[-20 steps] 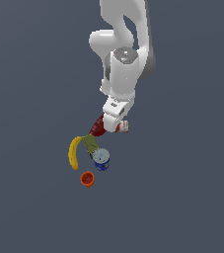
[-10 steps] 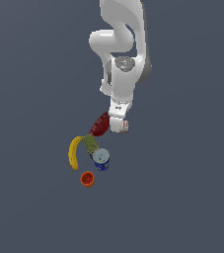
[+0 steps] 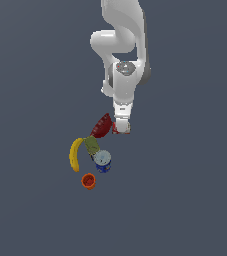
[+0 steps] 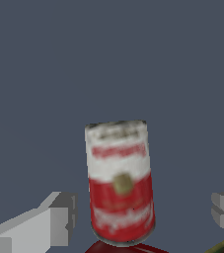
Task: Pick up a designated object from a clutter of objects.
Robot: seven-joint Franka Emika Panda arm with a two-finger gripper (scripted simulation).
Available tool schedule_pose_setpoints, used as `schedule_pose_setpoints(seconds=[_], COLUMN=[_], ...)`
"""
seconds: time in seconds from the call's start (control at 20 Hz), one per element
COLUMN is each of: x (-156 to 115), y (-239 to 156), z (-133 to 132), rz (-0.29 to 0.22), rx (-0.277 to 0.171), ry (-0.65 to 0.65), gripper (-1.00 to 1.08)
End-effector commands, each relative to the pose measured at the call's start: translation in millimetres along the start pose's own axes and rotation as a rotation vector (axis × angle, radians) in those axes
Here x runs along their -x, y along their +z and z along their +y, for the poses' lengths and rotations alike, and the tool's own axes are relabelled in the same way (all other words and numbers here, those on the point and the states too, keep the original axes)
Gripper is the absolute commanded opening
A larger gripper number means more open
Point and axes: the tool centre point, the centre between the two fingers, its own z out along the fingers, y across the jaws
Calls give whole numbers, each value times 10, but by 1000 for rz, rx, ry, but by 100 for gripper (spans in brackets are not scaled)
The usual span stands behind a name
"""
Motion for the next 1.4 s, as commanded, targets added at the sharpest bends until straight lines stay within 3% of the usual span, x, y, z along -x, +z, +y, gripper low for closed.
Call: schedule_pose_setpoints(seconds=[0.0,0.7,1.35], x=[1,2,3], y=[39,136,549], z=[-52,-119,-128], rz=[1,2,2], rx=[0,-1,-1], ry=[-35,-74,-78], gripper=[100,100,100])
